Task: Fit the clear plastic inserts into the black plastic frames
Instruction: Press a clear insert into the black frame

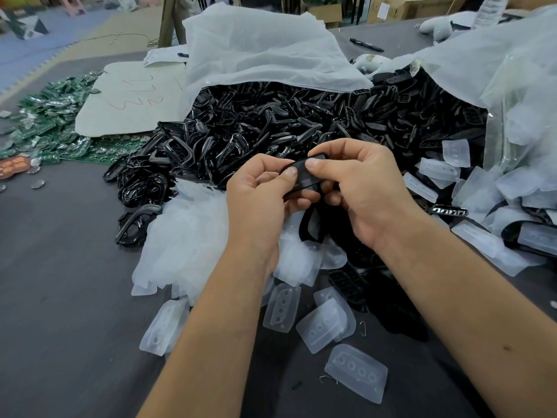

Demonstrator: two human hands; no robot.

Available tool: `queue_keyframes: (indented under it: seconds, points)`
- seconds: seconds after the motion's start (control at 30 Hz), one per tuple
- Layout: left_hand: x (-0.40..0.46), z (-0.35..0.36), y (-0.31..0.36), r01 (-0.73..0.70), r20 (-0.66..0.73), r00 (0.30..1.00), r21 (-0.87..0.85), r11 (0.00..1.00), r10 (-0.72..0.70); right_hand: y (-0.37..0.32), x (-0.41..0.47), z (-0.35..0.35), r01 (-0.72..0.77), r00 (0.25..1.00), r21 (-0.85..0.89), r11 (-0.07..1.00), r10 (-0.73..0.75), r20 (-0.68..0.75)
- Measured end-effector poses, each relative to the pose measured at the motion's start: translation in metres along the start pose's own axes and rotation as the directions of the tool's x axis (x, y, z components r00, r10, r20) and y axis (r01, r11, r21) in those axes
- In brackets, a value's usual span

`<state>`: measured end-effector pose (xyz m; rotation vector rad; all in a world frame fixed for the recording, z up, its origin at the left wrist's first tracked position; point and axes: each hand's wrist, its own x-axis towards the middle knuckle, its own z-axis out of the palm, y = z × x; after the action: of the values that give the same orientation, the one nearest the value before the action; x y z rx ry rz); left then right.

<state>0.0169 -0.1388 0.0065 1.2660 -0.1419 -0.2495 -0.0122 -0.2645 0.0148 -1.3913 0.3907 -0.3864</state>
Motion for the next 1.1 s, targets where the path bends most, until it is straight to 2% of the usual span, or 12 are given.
queue_keyframes:
  seconds: [0.17,0.4,0.57,0.9,1.1]
  points:
    - [0.001,0.0,-0.002,0.001,-0.022,1.0,-0.002,1.0,-0.001,0.0,0.0,0.001,0.011,1.0,0.017,1.0,-0.011,-0.007]
    - [0.002,0.001,-0.004,-0.01,-0.062,0.998,0.033,0.999,0.012,0.0,0.0,0.0,0.056,0.998,-0.106,0.993,-0.06,-0.036]
    - [0.002,0.002,-0.006,-0.063,-0.067,0.995,0.084,0.994,0.068,0.0,0.0,0.001,0.106,0.994,-0.147,0.983,-0.107,0.0]
    - [0.005,-0.001,-0.005,-0.028,-0.04,0.999,0.01,1.0,0.029,-0.003,0.002,-0.004,0.13,0.99,-0.086,0.988,-0.124,0.072]
    - [0.007,-0.004,-0.01,-0.118,0.072,0.991,0.149,0.982,0.109,-0.002,0.007,-0.01,0.154,0.985,-0.092,0.984,-0.146,0.089]
